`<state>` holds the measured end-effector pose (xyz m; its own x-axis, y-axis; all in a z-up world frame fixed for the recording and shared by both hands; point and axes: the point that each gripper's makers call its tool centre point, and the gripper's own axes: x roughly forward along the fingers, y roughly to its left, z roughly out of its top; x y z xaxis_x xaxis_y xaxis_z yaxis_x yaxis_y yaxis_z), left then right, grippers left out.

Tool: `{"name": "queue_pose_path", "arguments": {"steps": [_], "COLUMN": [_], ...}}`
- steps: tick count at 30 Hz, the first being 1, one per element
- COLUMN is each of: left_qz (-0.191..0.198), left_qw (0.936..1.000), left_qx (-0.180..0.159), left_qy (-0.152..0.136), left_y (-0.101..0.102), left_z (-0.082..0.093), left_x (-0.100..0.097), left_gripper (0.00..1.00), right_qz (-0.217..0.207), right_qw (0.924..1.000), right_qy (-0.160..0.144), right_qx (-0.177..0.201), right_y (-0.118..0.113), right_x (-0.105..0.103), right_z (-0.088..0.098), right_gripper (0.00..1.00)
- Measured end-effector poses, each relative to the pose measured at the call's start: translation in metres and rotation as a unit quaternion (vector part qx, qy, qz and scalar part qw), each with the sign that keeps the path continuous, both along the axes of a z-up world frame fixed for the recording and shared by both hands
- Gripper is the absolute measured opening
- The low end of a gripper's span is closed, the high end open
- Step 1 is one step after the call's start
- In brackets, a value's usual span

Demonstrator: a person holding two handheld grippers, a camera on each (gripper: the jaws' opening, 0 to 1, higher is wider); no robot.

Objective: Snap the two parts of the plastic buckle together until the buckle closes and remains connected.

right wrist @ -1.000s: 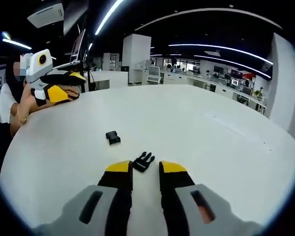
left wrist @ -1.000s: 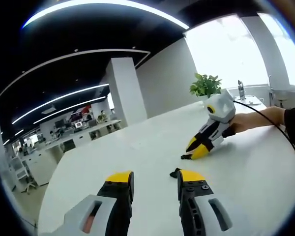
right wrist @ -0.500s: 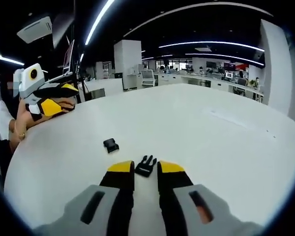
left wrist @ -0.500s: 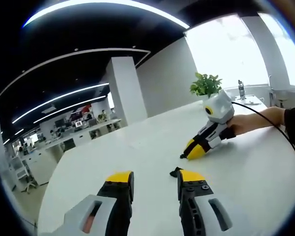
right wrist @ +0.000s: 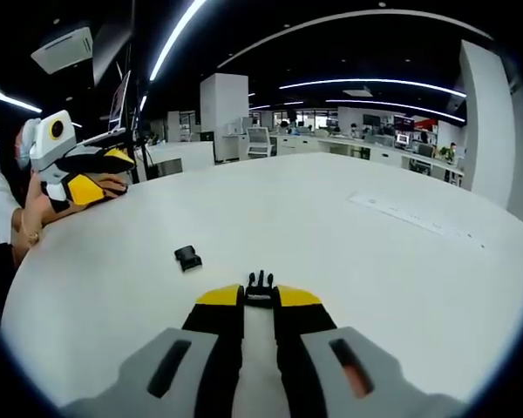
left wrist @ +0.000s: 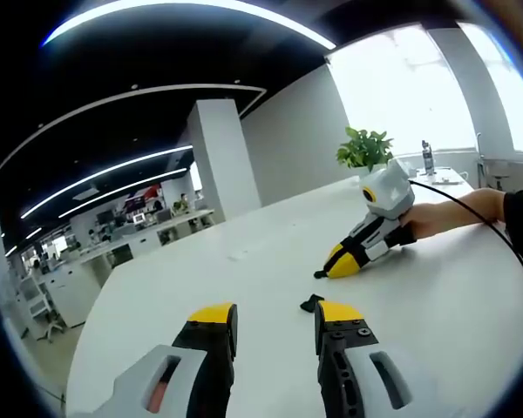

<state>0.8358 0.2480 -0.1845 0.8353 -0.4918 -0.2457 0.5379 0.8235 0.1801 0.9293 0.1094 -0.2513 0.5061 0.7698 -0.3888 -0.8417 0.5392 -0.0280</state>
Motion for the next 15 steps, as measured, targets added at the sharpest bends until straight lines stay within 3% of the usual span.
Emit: {"name": "queue_pose_path", "arguments": {"steps": [15], "left_qz": [-0.001], "left_qw": [1.0000], "left_qx": [0.002], "left_qy": [0.002], "left_y": [-0.0002], "left_z": [-0.0020], "left_x": [0.0001], "left_gripper": [0.36], "right_qz": [0.013], "right_qw": [0.9998], "right_qy": [-0.012], "right_qx": [-0.007], "right_y": [-0.0027], "right_x": [-0.0070], "right_z": [0.0060], "right_gripper": [0.13]}}
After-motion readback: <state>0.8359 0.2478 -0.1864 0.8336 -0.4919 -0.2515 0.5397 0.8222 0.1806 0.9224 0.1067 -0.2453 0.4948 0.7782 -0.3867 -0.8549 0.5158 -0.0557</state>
